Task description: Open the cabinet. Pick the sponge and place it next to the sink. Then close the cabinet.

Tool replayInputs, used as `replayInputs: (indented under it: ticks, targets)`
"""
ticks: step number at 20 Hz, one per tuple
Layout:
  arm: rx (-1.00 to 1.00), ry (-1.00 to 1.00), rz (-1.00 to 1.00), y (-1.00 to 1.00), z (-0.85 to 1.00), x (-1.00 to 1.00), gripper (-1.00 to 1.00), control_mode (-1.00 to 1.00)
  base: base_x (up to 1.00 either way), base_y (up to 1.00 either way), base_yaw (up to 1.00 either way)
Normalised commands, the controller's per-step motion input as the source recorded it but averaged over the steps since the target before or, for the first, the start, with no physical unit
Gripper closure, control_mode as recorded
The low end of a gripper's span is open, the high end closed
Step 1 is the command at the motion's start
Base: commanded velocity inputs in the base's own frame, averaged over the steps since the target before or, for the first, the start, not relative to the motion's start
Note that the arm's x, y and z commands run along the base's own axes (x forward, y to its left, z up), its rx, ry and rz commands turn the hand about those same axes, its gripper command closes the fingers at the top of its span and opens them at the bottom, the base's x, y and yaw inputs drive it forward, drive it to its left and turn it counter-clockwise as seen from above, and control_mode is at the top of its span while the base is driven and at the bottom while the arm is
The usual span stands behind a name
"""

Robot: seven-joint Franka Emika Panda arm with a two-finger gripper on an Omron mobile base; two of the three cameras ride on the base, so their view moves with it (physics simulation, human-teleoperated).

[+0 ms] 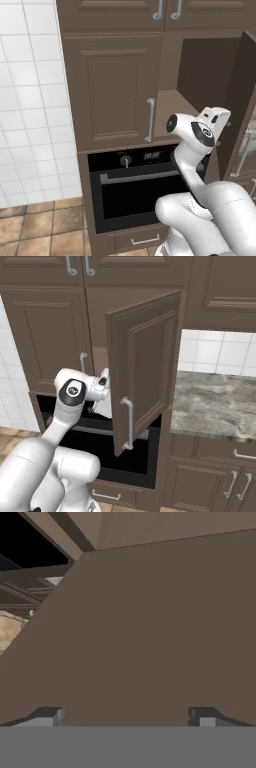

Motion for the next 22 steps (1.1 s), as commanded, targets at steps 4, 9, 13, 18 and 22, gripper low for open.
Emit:
replayInputs:
  ticks: [4,9,13,18,22]
  targets:
    - [0.0,0.0,-0.06,-0.44,0.0,-0.15,-1.0,-1.0,0.0,0.0,0.0]
    - [0.0,0.0,-0.05,-0.45,0.0,-0.12,-1.0,-1.0,0.0,0.0,0.0]
    - [0.0,-0.01,-0.04,-0.43,0.0,-0.08,-1.0,-1.0,0.0,0.0,0.0]
    - [0.0,0.0,-0.04,-0.48,0.0,-0.03,-1.0,-1.0,0.0,0.0,0.0]
    - [0.0,-0.01,-0.03,-0.36,0.0,0.0,-1.0,-1.0,0.0,0.0,0.0]
